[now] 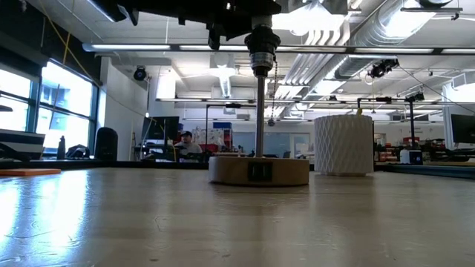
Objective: Screw lightbulb
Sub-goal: Insert the light bulb into the brown lamp
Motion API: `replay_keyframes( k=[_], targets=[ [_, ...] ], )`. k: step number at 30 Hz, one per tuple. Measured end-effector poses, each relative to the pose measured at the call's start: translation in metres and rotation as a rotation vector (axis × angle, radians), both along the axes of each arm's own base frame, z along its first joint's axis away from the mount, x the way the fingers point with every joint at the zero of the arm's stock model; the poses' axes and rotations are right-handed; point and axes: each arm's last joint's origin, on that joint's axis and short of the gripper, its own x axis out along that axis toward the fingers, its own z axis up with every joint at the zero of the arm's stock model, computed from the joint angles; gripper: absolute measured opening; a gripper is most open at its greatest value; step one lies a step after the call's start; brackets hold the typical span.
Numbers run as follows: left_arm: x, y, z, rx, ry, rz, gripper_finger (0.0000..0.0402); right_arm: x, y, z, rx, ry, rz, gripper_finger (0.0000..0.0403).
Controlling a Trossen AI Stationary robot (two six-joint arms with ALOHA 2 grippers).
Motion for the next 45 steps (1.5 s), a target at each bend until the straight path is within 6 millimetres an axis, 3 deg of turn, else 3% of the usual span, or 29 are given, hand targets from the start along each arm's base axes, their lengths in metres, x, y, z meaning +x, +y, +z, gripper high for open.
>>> replay_keyframes(
  k=[7, 14, 23, 27, 30, 36, 40, 45],
  targets=[
    [0.0, 0.0, 0.012, 0.017, 0.062, -0.014, 0.0135, 0.0, 0.002, 0.002, -0.074, -0.017, 0.039, 0.0083],
    [0.005, -0.002, 0.022, 0.053, 0.117, -0.026, 0.0135, -0.002, 0.008, 0.005, -0.093, -0.039, 0.068, 0.0137],
    [-0.004, 0.0, 0.044, 0.047, 0.064, -0.019, 0.0135, -0.042, 0.016, 0.032, -0.128, -0.118, 0.006, 0.0156],
    [-0.009, 0.001, 0.053, 0.051, 0.037, -0.013, 0.0135, -0.051, 0.015, 0.029, -0.109, -0.058, -0.015, 0.0156],
    [-0.012, 0.001, 0.053, 0.051, 0.033, -0.011, 0.0135, -0.05, 0.015, 0.015, -0.084, 0.004, -0.023, 0.0156],
    [-0.015, 0.003, 0.031, 0.004, 0.157, 0.031, 0.0135, -0.044, 0.017, -0.045, -0.007, 0.131, -0.042, 0.0156],
    [-0.015, 0.002, 0.031, -0.013, 0.151, 0.026, 0.0135, -0.039, 0.018, -0.086, 0.064, 0.11, -0.018, 0.0156],
    [-0.014, 0.006, 0.033, -0.038, 0.125, 0.045, 0.0135, -0.033, 0.015, -0.122, 0.137, -0.032, 0.016, 0.0156]
  ],
)
